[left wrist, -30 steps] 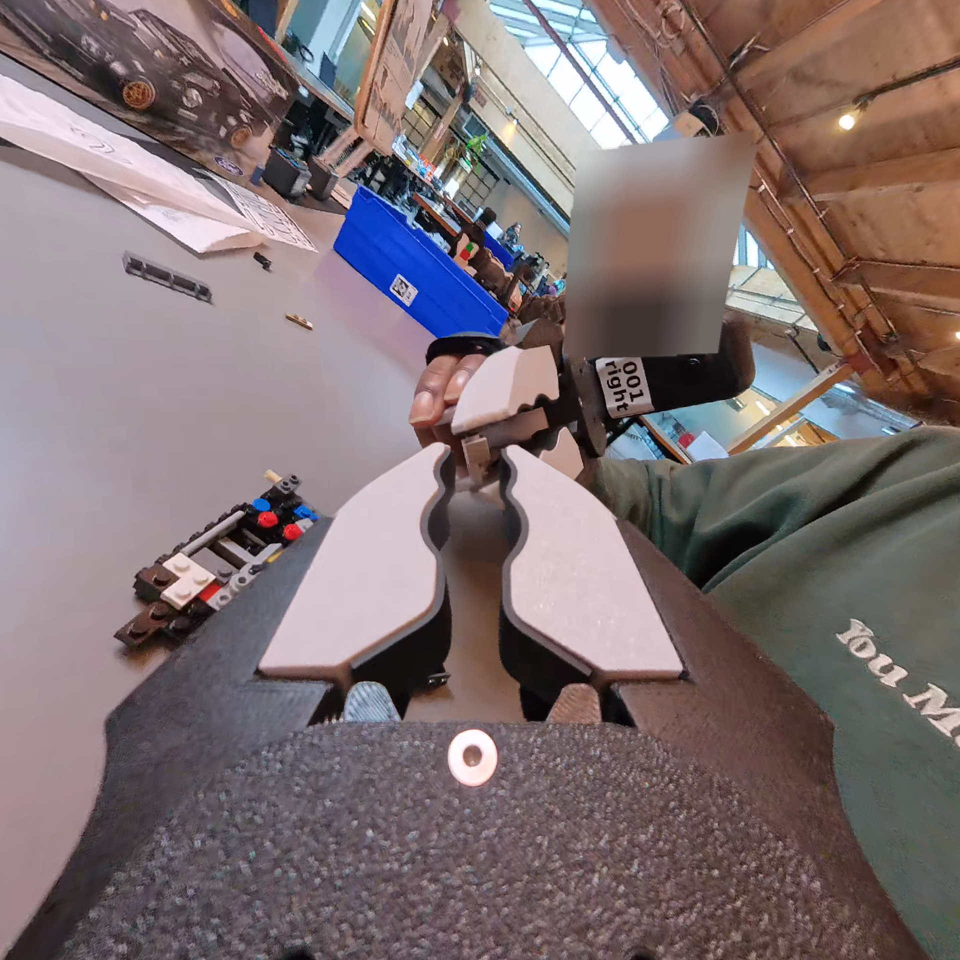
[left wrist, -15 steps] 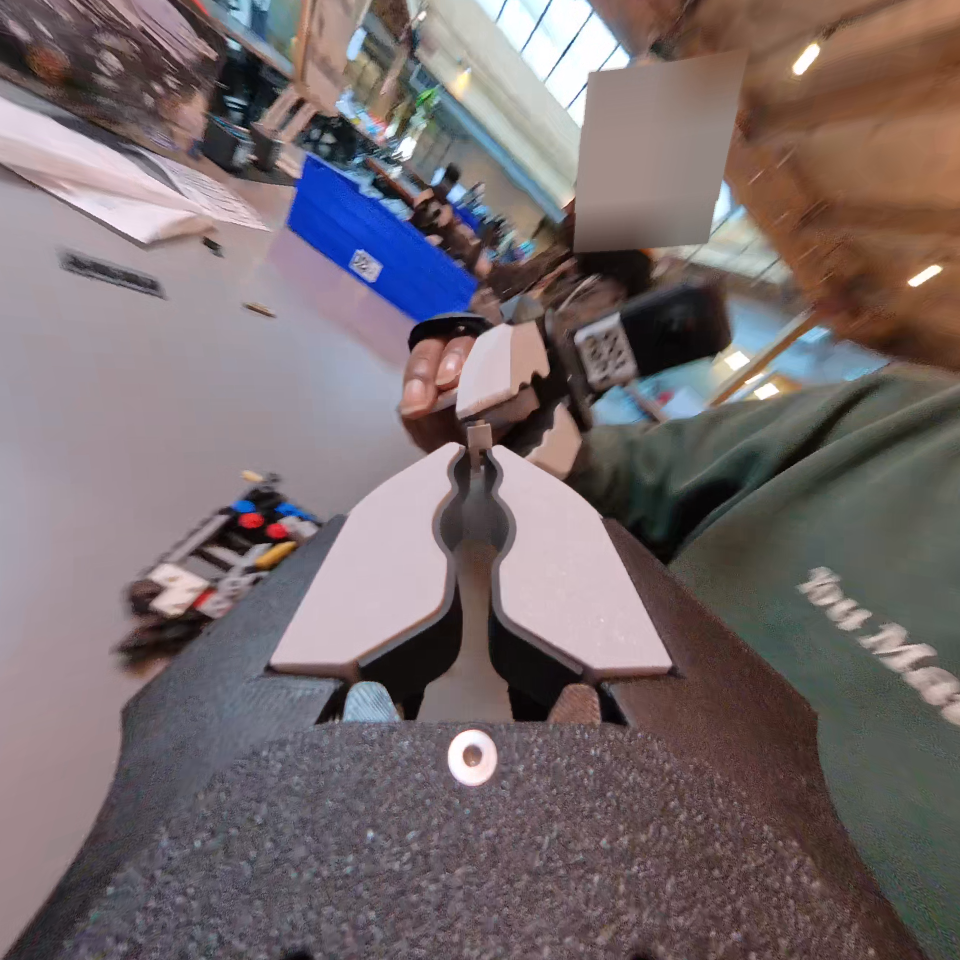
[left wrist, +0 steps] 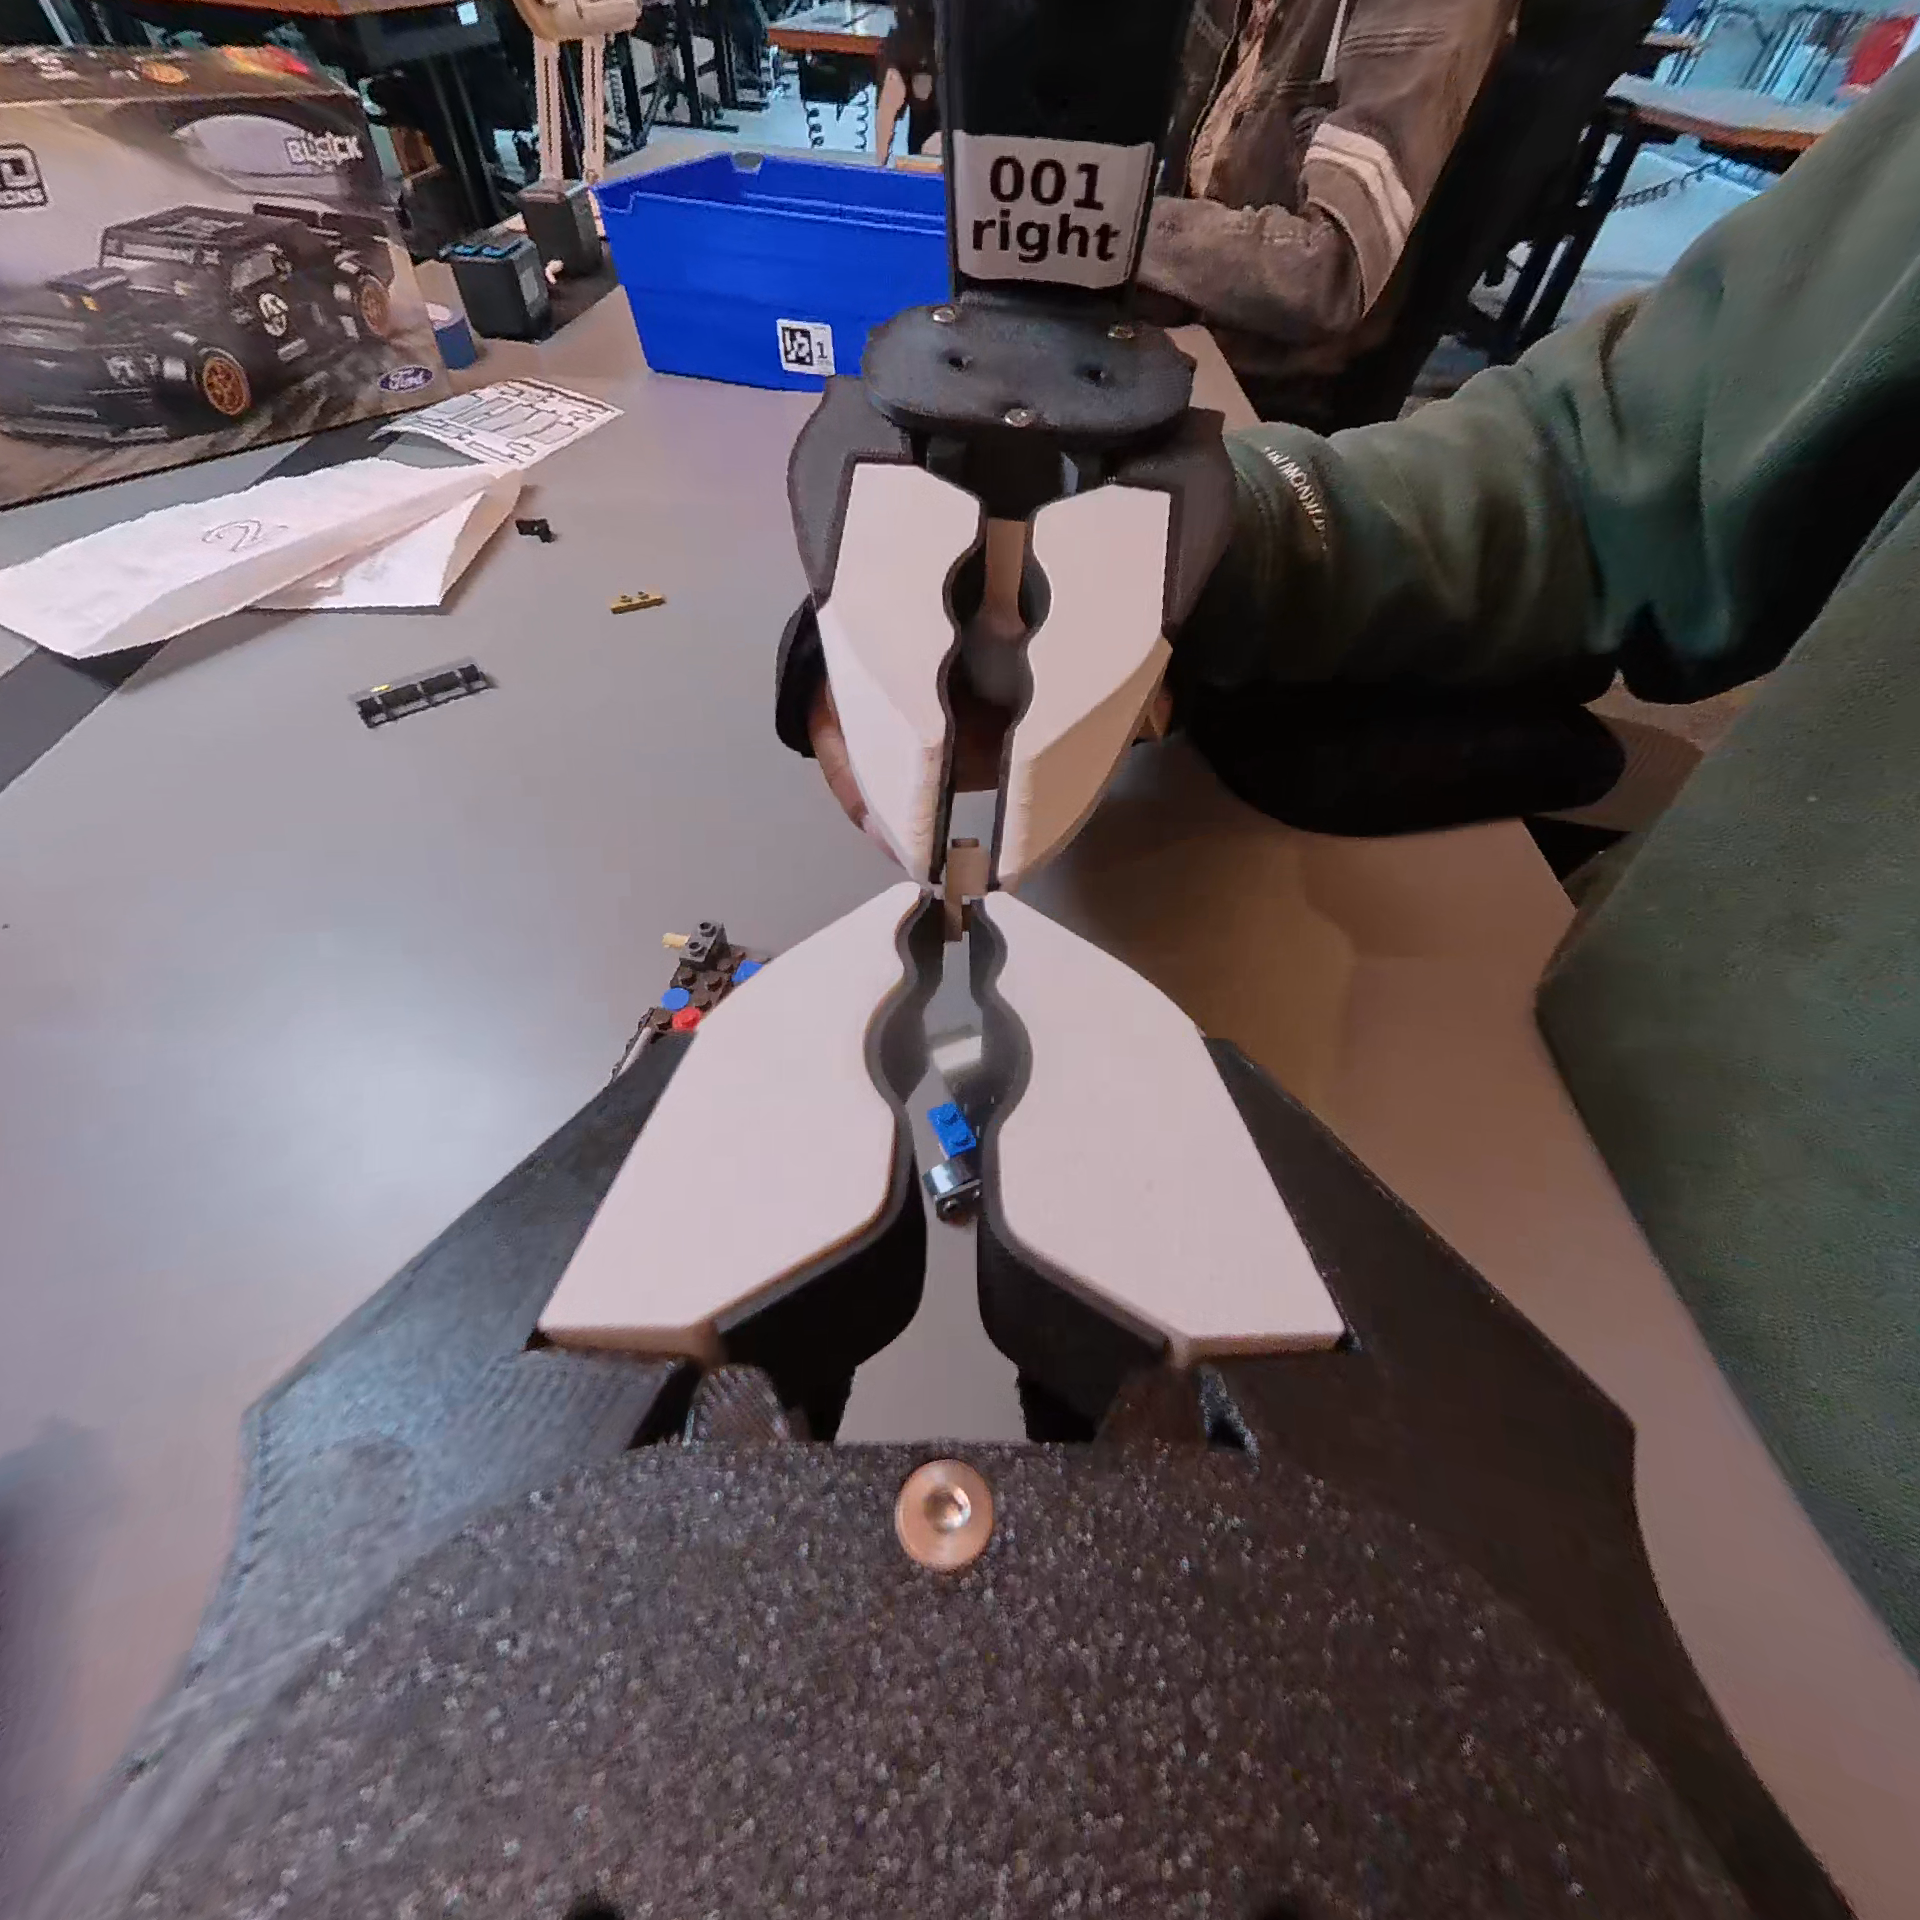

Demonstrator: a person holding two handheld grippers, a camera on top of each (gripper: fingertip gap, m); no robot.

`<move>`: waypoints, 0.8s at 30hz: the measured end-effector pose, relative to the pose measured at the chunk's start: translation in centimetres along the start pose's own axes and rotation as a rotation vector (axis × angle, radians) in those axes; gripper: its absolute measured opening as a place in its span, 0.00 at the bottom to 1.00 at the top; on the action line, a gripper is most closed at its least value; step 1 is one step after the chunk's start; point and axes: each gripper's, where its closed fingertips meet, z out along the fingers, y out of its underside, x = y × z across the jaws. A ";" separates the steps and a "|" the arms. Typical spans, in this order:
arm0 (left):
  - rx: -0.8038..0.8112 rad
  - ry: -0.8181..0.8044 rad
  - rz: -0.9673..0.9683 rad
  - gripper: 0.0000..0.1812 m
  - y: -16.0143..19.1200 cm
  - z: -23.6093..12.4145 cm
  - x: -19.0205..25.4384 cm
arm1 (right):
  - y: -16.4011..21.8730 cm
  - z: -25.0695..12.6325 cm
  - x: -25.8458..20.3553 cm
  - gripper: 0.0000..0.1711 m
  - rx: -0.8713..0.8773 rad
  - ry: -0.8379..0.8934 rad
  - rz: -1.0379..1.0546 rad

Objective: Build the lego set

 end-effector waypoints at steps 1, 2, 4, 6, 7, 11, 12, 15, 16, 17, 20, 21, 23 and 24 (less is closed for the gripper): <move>0.007 0.009 -0.002 0.03 -0.1 0.0 0.1 | -0.1 0.0 -0.1 0.04 -0.001 -0.008 0.013; 0.019 0.024 -0.008 0.03 -0.2 0.0 0.3 | -0.4 -0.1 -0.3 0.04 0.010 -0.023 0.032; 0.049 0.053 -0.023 0.03 -0.8 -0.2 0.6 | -1.1 -0.3 -0.5 0.04 0.049 -0.055 0.073; 0.036 0.064 -0.019 0.03 -0.9 -0.2 0.9 | -1.3 -0.4 -0.8 0.04 0.070 -0.092 0.102; 0.039 0.071 -0.021 0.03 -1.1 -0.2 1.0 | -1.6 -0.4 -0.9 0.04 0.091 -0.107 0.116; -0.048 0.008 0.000 0.03 0.0 -0.3 0.1 | -5.4 -2.1 -1.9 0.04 0.327 -0.221 0.208; -0.129 -0.044 0.034 0.03 2.0 -0.2 -1.0 | -7.5 -3.5 -2.0 0.03 0.421 -0.260 0.241; -0.005 -0.071 -0.098 0.03 0.6 -0.8 -2.4 | -7.2 -4.2 -0.6 0.04 0.344 -0.077 0.105; 0.023 -0.107 -0.089 0.03 -0.1 -1.4 -3.1 | -6.7 -4.3 -0.1 0.04 0.339 -0.059 0.133; 0.032 -0.141 -0.090 0.03 -0.4 -1.8 -3.8 | -5.8 -4.1 0.6 0.04 0.321 -0.036 0.166; 0.007 -0.232 -0.094 0.03 0.8 -2.8 -5.6 | -3.4 -3.0 2.3 0.04 0.239 0.041 0.180; -0.006 -0.263 -0.085 0.03 1.4 -3.0 -6.0 | -2.9 -2.6 2.6 0.04 0.225 0.052 0.187; -0.058 -0.323 -0.046 0.03 2.4 -3.2 -6.8 | -1.9 -1.9 3.0 0.04 0.183 0.086 0.165; -0.093 -0.359 -0.028 0.03 2.9 -3.3 -7.3 | -1.3 -1.5 3.1 0.04 0.142 0.111 0.138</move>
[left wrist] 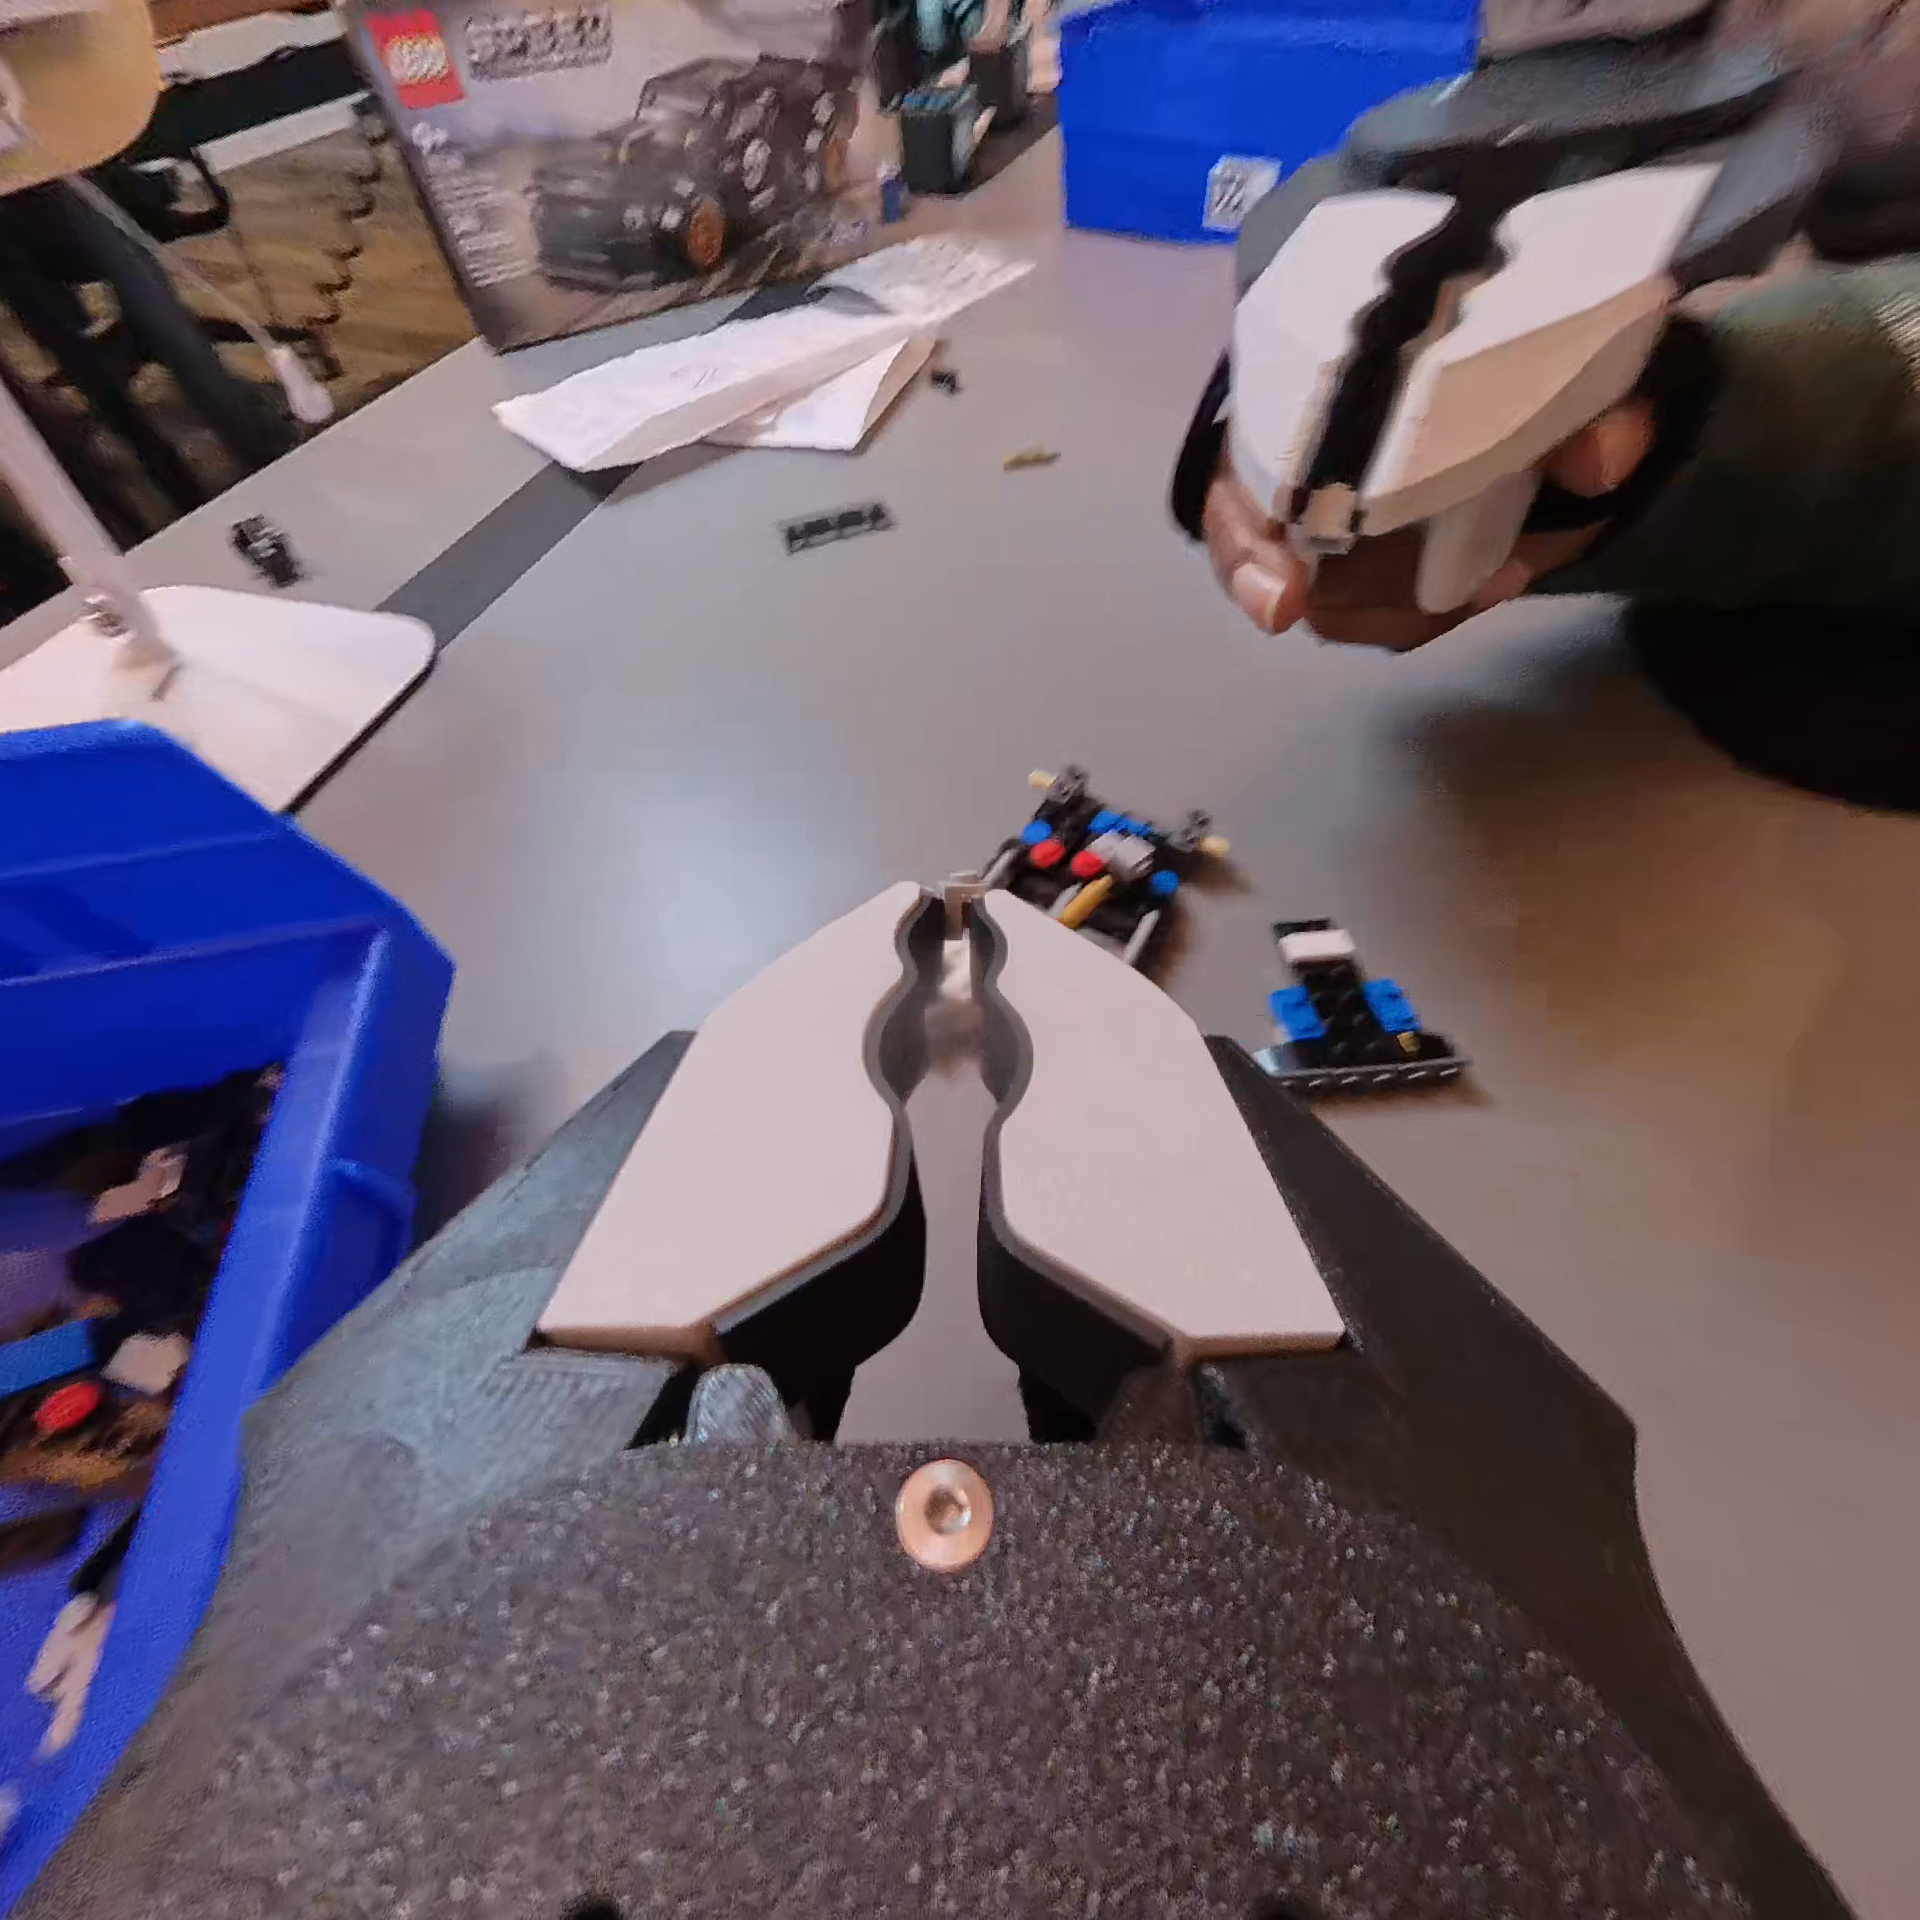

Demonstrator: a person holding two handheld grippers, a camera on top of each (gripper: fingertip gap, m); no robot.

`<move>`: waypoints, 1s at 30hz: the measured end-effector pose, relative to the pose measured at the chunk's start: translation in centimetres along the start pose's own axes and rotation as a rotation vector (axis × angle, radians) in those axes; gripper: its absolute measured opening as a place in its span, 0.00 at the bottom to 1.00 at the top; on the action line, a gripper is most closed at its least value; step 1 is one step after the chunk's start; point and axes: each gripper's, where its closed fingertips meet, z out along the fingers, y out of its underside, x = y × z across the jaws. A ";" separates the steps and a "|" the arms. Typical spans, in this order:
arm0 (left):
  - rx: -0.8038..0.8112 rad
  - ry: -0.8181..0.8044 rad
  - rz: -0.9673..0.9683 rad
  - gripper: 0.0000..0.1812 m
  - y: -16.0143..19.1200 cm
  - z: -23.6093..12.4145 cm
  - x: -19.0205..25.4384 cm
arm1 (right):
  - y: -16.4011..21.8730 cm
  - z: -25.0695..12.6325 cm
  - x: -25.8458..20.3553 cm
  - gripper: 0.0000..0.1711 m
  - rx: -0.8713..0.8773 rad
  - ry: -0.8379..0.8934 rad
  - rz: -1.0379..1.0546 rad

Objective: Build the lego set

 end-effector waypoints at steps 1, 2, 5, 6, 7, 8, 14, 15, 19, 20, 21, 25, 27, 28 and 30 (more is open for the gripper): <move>-0.039 -0.034 0.024 0.03 0.7 0.1 -0.5 | 0.7 0.3 0.0 0.04 -0.045 0.019 -0.038; -0.083 -0.063 0.049 0.03 1.4 0.1 -1.1 | 1.4 0.6 -0.1 0.04 -0.085 0.031 -0.076; -0.146 -0.273 0.114 0.03 2.2 -0.8 -4.4 | 2.6 1.4 -0.5 0.04 -0.161 0.058 -0.157; -0.135 -0.385 0.133 0.03 1.8 -1.6 -6.1 | 2.9 1.6 -0.6 0.04 -0.175 0.062 -0.171; -0.127 -0.500 0.155 0.03 1.3 -2.6 -7.7 | 3.0 1.7 -0.6 0.04 -0.185 0.065 -0.178; -0.139 -0.627 0.174 0.02 0.9 -3.8 -9.6 | 3.2 1.9 -0.6 0.04 -0.191 0.065 -0.178; -0.471 -0.801 -0.115 0.21 5.0 -5.2 -15.6 | 3.3 2.4 -0.5 0.04 -0.191 0.052 -0.142; -0.470 -0.791 -0.157 0.18 5.4 -5.1 -15.8 | 3.3 2.3 -0.6 0.04 -0.193 0.054 -0.145; -0.374 -0.617 -0.340 0.24 5.2 -5.1 -14.7 | 3.1 1.8 -0.5 0.04 -0.190 0.067 -0.152; -0.351 -0.585 -0.360 0.26 5.0 -5.2 -14.5 | 3.0 1.7 -0.4 0.04 -0.187 0.070 -0.149; -0.326 -0.553 -0.361 0.26 4.7 -5.2 -14.2 | 3.0 1.7 -0.4 0.04 -0.185 0.072 -0.145; -0.229 -0.267 -0.266 0.25 2.6 -3.4 -9.1 | 2.7 1.6 -0.3 0.04 -0.172 0.083 -0.156; -0.129 0.035 -0.238 0.22 0.5 -2.5 -3.4 | 2.1 1.6 -0.4 0.04 -0.140 0.093 -0.175; -0.073 0.179 -0.250 0.21 -0.7 -2.4 -0.5 | 1.7 1.5 -0.6 0.04 -0.116 0.096 -0.196; 0.048 0.370 -0.325 0.21 -3.0 -2.2 3.3 | 0.8 1.5 -1.2 0.04 -0.070 0.094 -0.253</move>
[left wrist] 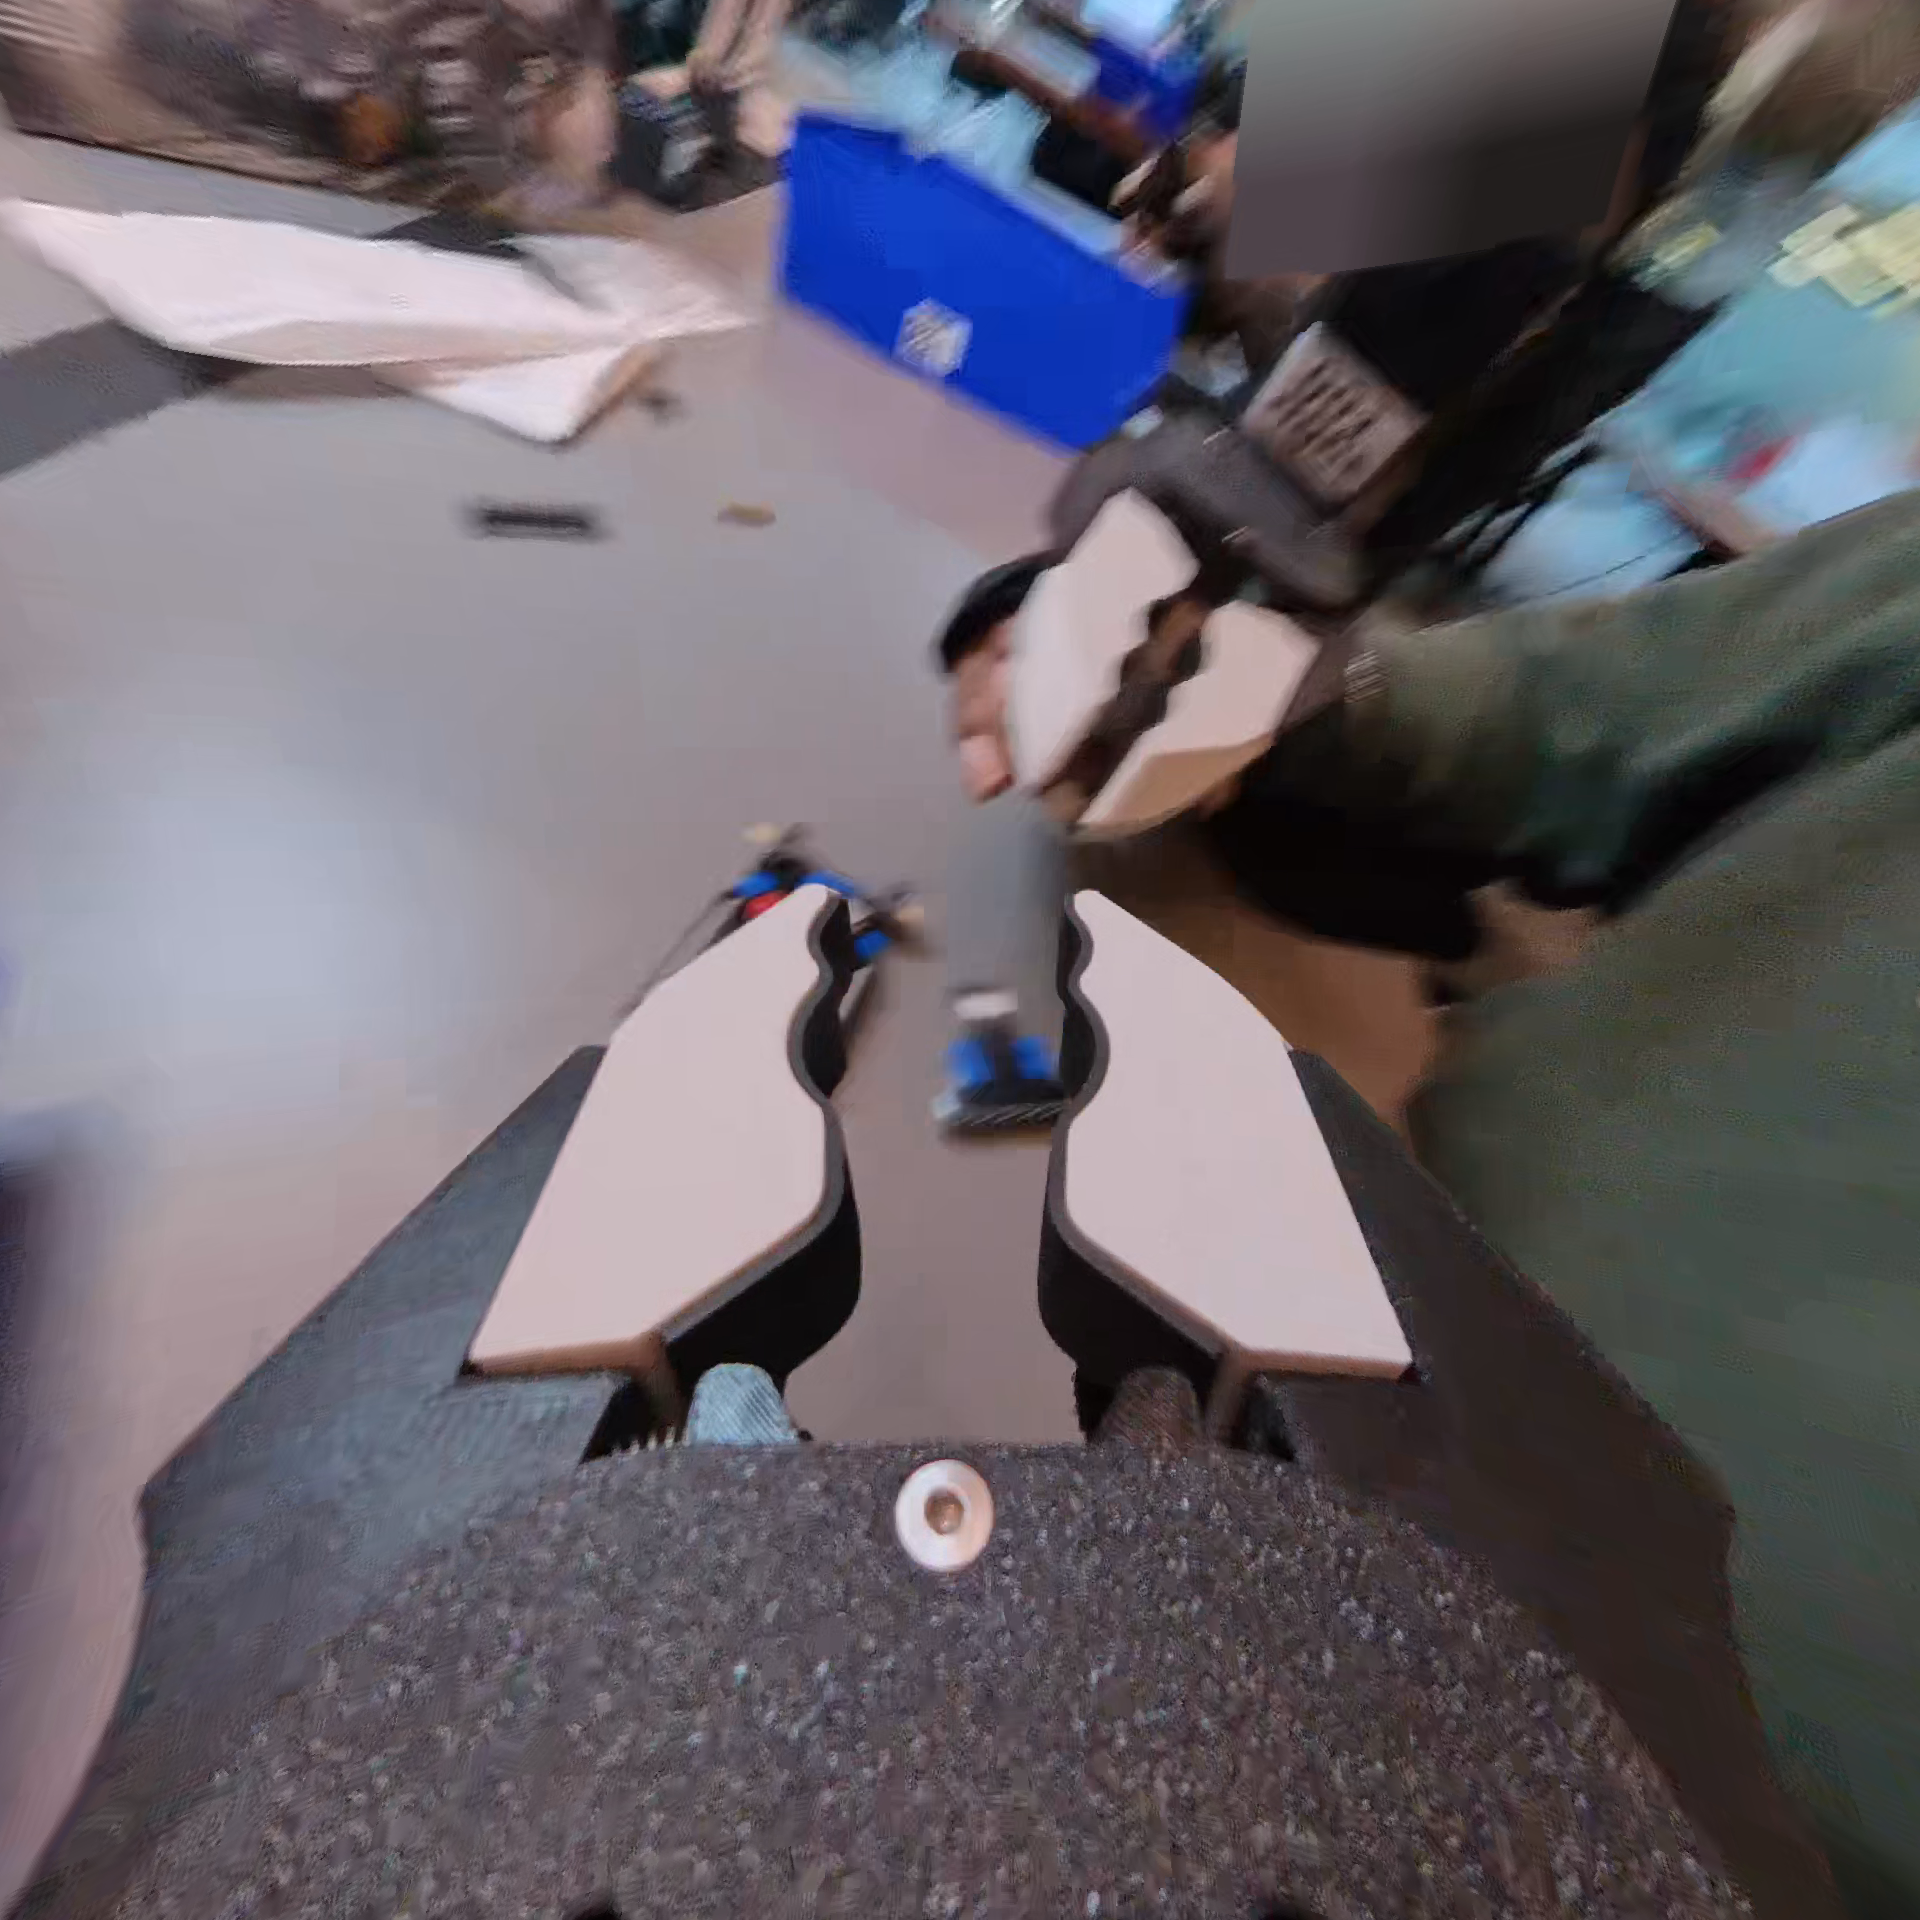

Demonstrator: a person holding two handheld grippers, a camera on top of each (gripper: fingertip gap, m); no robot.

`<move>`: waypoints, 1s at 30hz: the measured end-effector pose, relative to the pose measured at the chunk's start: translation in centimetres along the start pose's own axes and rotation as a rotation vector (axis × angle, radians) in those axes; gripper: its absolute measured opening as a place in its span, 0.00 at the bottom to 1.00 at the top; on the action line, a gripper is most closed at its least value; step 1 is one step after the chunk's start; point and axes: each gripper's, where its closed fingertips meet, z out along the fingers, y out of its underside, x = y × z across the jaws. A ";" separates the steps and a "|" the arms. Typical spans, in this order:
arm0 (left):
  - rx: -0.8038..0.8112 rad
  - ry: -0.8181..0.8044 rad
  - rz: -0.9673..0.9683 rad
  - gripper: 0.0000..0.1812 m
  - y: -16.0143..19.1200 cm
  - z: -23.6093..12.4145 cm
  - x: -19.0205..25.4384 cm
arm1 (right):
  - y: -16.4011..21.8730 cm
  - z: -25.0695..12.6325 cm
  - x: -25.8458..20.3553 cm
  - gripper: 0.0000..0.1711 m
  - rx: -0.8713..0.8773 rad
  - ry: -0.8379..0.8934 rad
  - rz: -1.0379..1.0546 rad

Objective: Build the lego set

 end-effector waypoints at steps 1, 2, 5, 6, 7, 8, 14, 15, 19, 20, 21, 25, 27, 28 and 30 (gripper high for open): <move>0.027 0.085 -0.056 0.20 -0.3 0.7 1.4 | -0.4 0.0 -0.1 0.05 0.013 0.013 -0.033; 0.043 0.154 -0.113 0.20 -0.5 1.2 2.4 | -0.7 -0.1 -0.3 0.05 0.020 0.025 -0.071; 0.108 0.265 -0.230 0.17 -1.4 2.2 3.4 | -1.4 0.0 -1.2 0.05 0.028 0.043 -0.186; 0.126 0.308 -0.277 0.14 -1.7 2.3 3.6 | -1.5 0.0 -1.2 0.05 0.022 0.063 -0.218; 0.125 0.344 -0.317 0.13 -1.7 2.4 3.8 | -1.6 0.0 -1.2 0.05 0.017 0.081 -0.251; 0.126 0.371 -0.338 0.11 -1.7 2.5 4.0 | -1.7 0.0 -1.3 0.04 0.010 0.092 -0.281; 0.175 0.483 -0.401 0.06 -2.8 2.0 5.3 | -2.9 -0.1 -1.6 0.04 0.033 0.148 -0.372; 0.181 0.495 -0.413 0.06 -2.9 2.0 5.3 | -3.0 -0.1 -1.6 0.04 0.035 0.165 -0.387; 0.219 0.516 -0.440 0.09 -3.5 1.9 5.3 | -3.3 -0.3 -1.1 0.04 0.037 0.222 -0.442; 0.229 0.522 -0.447 0.10 -3.6 1.8 5.3 | -3.4 -0.3 -1.0 0.04 0.042 0.232 -0.443; 0.237 0.527 -0.449 0.11 -3.7 1.8 5.2 | -3.5 -0.4 -0.9 0.04 0.047 0.240 -0.443; 0.270 0.535 -0.462 0.13 -4.0 1.7 5.0 | -4.3 -0.9 -0.7 0.04 0.091 0.245 -0.412; 0.286 0.554 -0.475 0.13 -4.2 1.8 5.2 | -4.3 -0.9 -0.8 0.04 0.099 0.229 -0.393; 0.283 0.557 -0.479 0.12 -4.1 2.0 5.4 | -4.4 -0.9 -1.0 0.04 0.105 0.222 -0.393; 0.260 0.585 -0.486 0.09 -3.9 2.7 6.1 | -4.4 -0.8 -1.2 0.05 0.111 0.210 -0.391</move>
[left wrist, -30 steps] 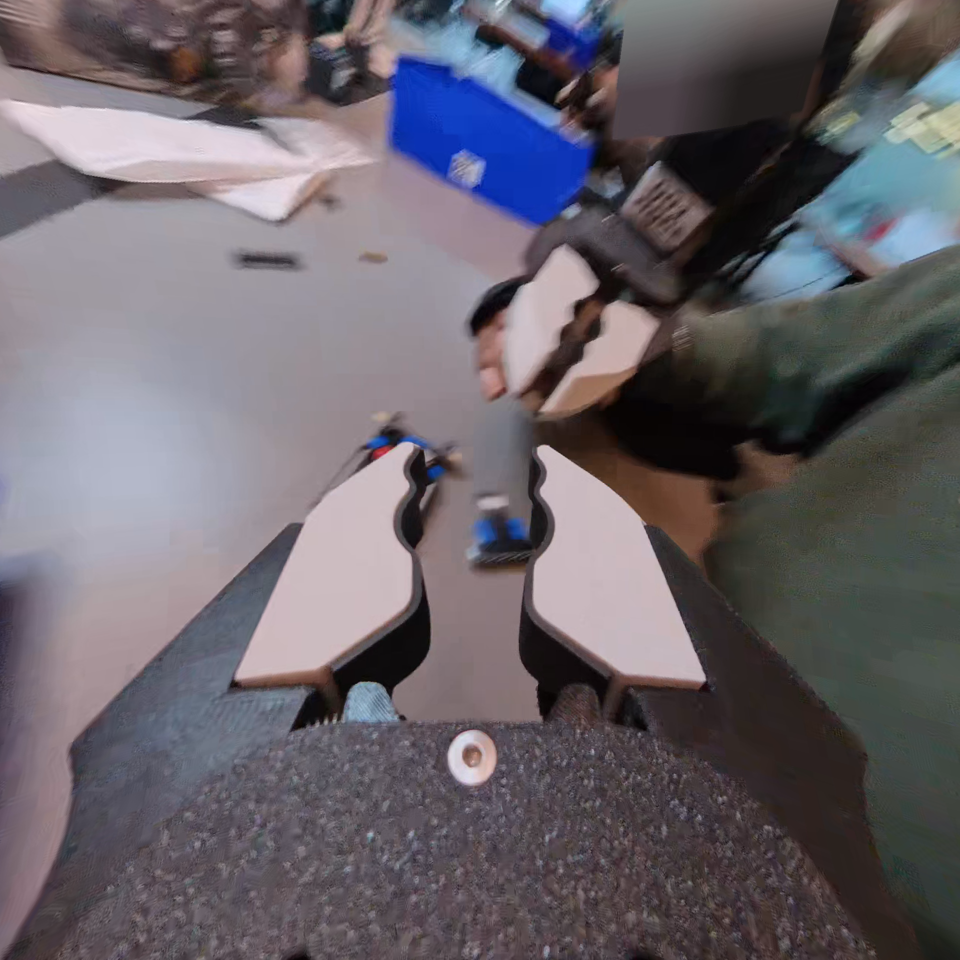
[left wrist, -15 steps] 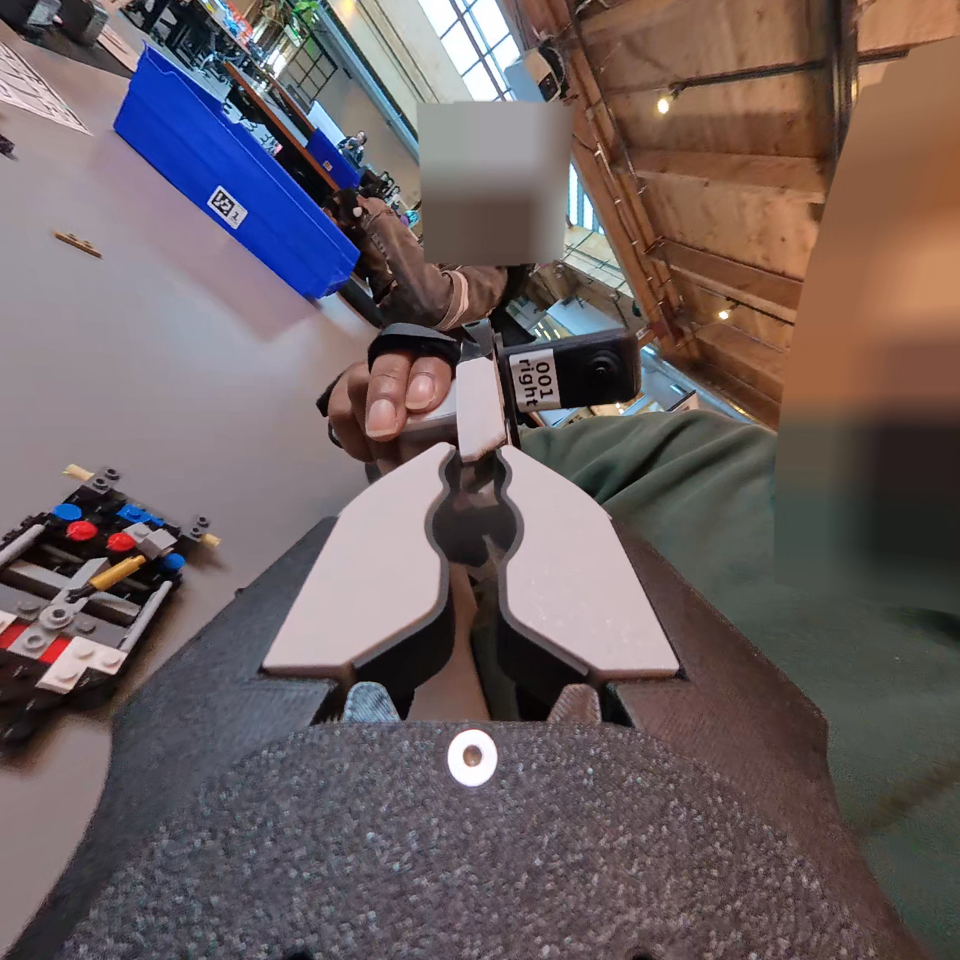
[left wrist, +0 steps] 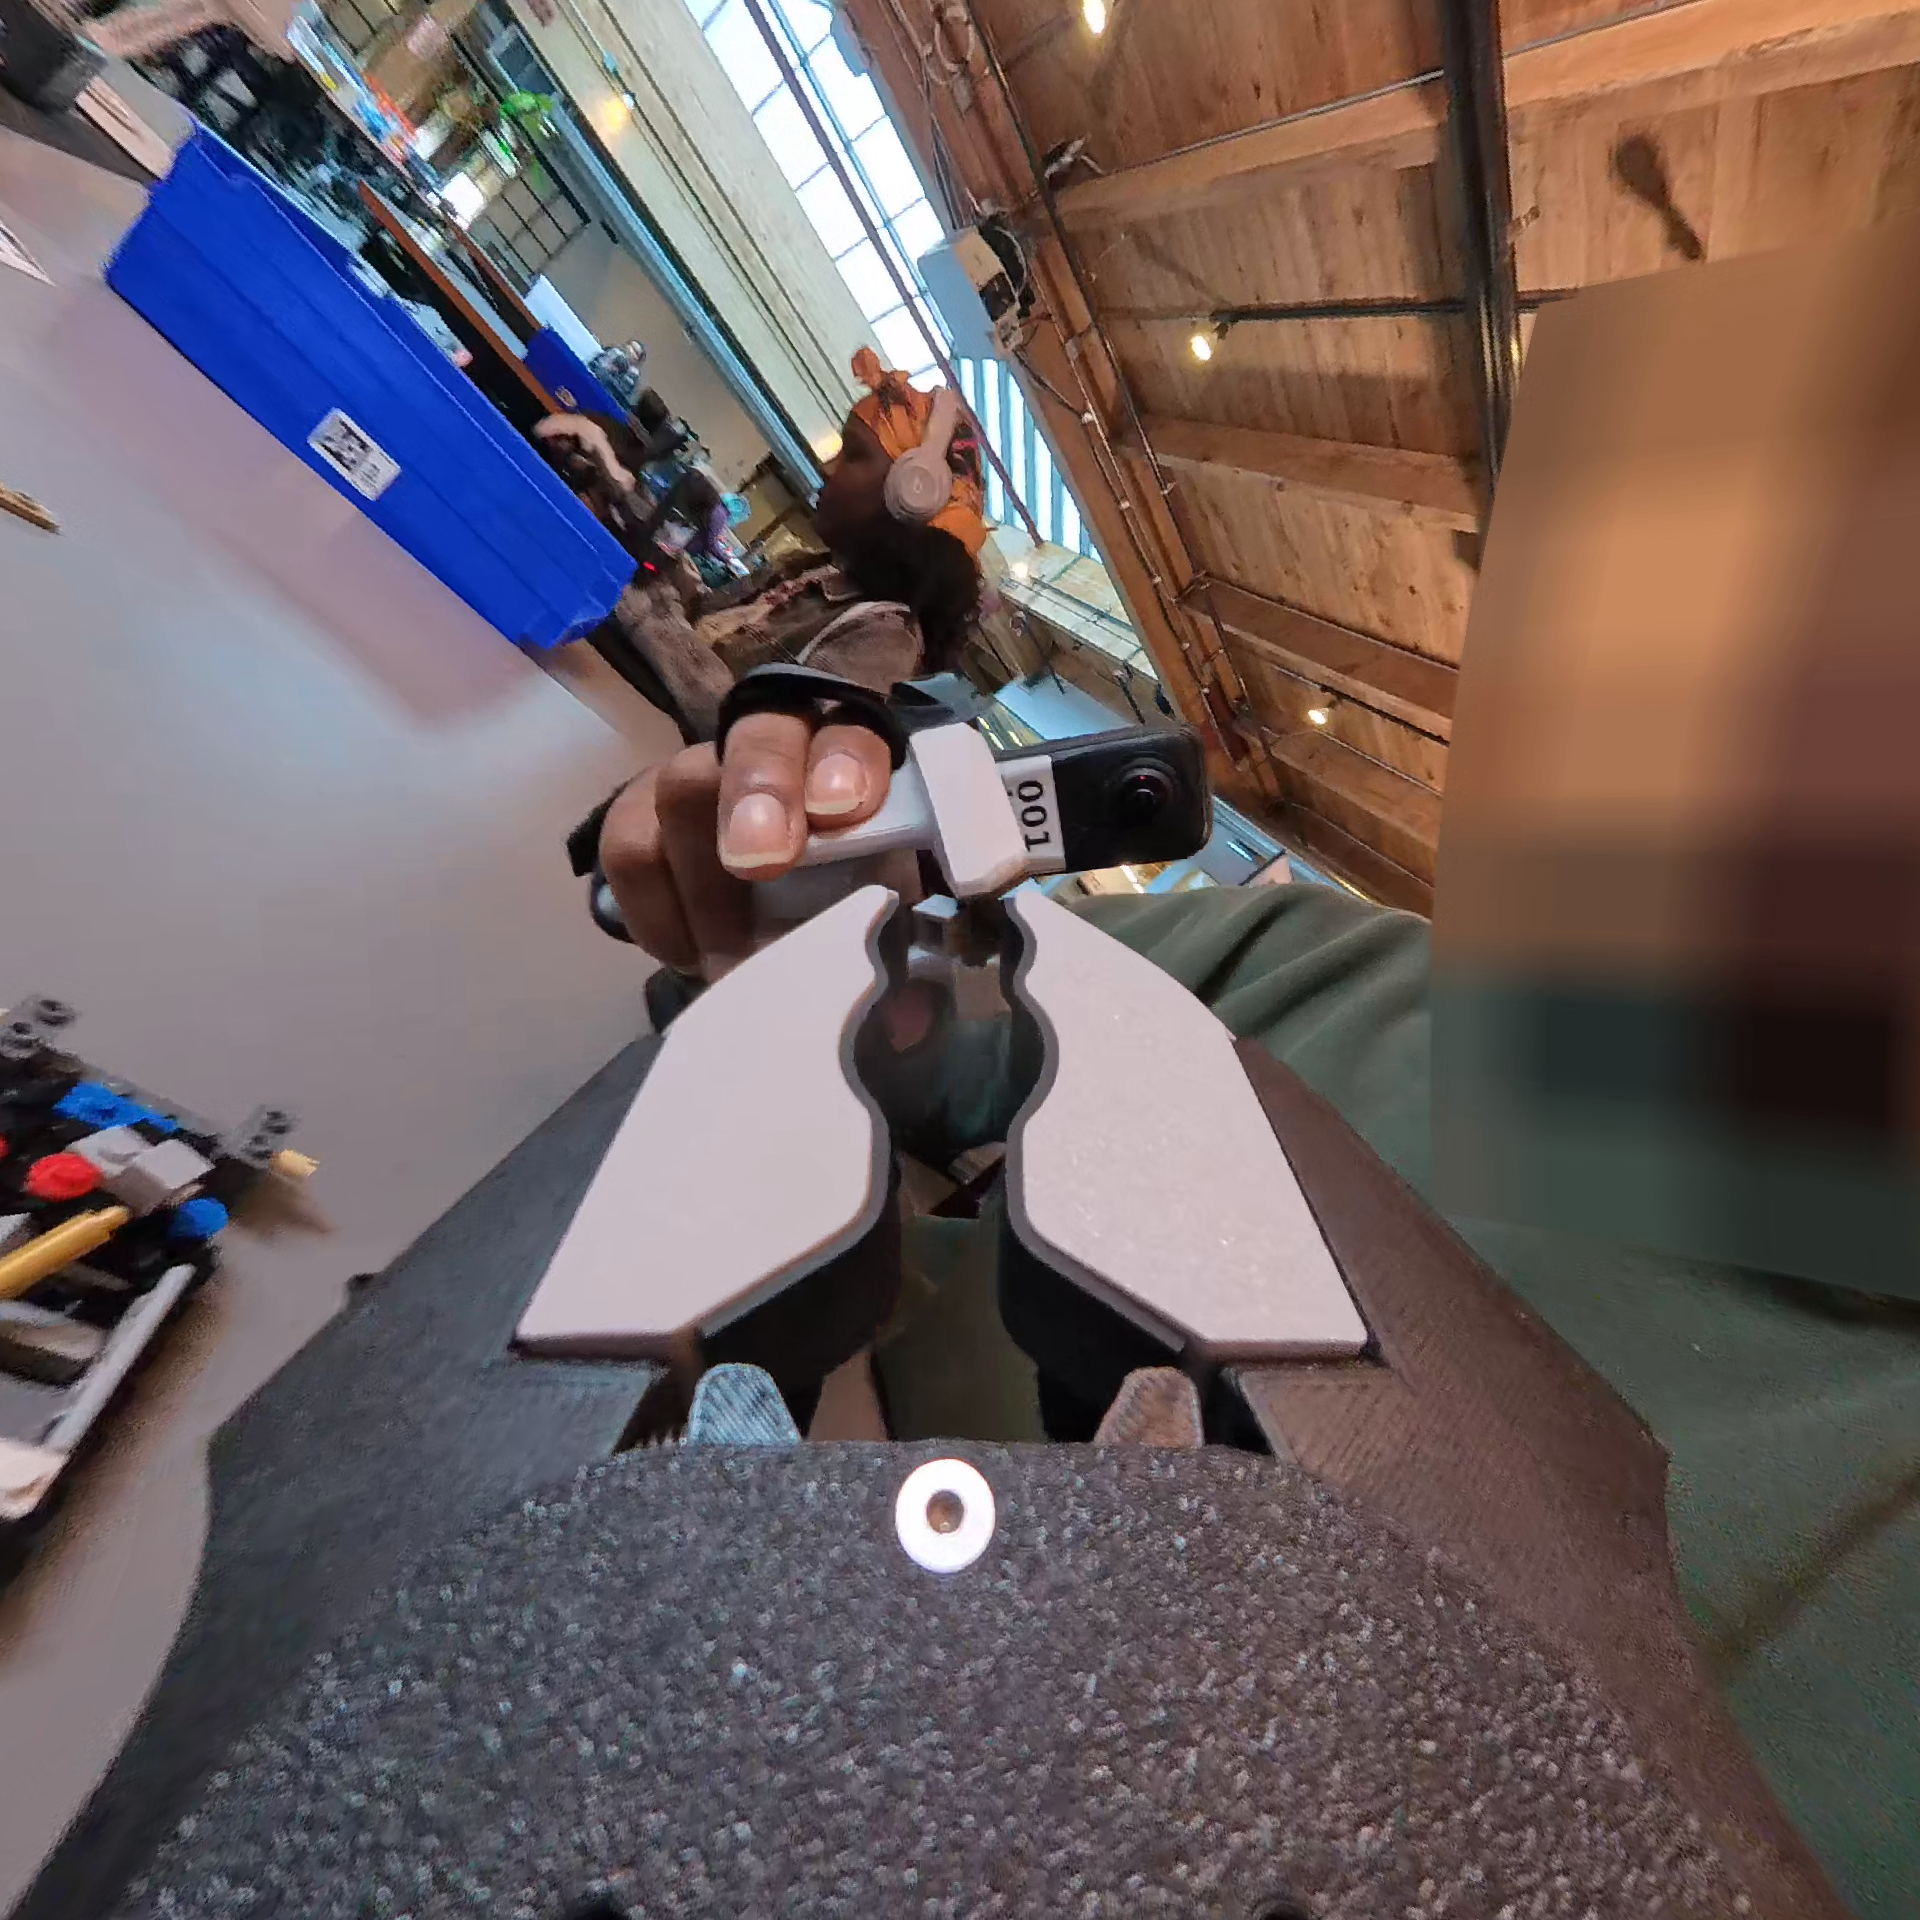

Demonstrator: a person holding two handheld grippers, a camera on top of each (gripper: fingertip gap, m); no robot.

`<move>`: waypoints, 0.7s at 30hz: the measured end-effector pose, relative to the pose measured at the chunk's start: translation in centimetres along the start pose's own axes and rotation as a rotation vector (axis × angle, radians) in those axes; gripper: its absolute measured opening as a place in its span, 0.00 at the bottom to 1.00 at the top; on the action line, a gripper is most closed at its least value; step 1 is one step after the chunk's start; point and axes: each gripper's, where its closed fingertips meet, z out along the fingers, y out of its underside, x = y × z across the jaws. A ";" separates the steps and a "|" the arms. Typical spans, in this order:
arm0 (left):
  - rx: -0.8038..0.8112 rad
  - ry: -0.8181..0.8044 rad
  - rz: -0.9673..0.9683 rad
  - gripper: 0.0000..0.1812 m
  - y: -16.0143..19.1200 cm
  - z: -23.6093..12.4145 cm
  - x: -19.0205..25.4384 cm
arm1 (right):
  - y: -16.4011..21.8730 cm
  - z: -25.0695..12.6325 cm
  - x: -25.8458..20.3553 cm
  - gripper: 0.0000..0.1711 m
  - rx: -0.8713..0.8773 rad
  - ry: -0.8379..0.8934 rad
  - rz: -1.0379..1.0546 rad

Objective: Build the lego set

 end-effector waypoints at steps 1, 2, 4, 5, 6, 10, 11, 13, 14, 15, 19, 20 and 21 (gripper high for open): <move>0.000 0.023 -0.016 0.08 0.1 0.2 0.3 | -0.2 -0.1 0.0 0.05 0.012 0.002 -0.001; -0.002 0.038 -0.034 0.08 0.1 0.3 0.4 | -0.2 -0.1 0.0 0.05 0.009 0.001 -0.003; -0.015 0.020 -0.032 0.07 0.1 0.2 0.2 | -0.1 0.0 0.0 0.06 -0.006 0.009 -0.019; -0.018 -0.001 -0.015 0.05 0.0 0.1 0.1 | -0.2 0.0 0.2 0.06 -0.002 0.019 -0.014; -0.015 -0.025 0.003 0.05 -0.3 -0.1 0.0 | -0.2 -0.1 0.5 0.07 -0.001 0.028 -0.003; 0.037 -0.535 0.279 0.05 -5.0 -4.9 -4.0 | 1.7 -1.1 3.1 0.17 -0.091 0.033 0.133; 0.012 -0.799 0.401 0.05 -6.5 -7.9 -5.8 | 2.9 -1.4 3.7 0.17 -0.138 0.030 0.164; -0.025 -1.253 0.557 0.05 -9.4 -14.3 -7.9 | 5.7 -1.9 4.1 0.15 -0.255 -0.019 0.245; -0.064 -1.419 0.560 0.05 -9.8 -17.1 -8.7 | 7.0 -2.1 3.7 0.15 -0.314 -0.071 0.295; -0.113 -1.534 0.523 0.05 -9.6 -19.3 -9.6 | 8.2 -2.3 3.1 0.15 -0.373 -0.126 0.346; -0.210 -1.667 0.428 0.29 -8.0 -22.5 -12.0 | 11.8 -3.0 -0.6 0.17 -0.560 -0.317 0.445; -0.216 -1.668 0.429 0.31 -7.9 -22.6 -12.2 | 12.5 -3.0 -1.1 0.17 -0.594 -0.326 0.431; -0.208 -1.651 0.422 0.32 -7.9 -22.4 -12.2 | 13.0 -2.9 -1.4 0.17 -0.622 -0.328 0.415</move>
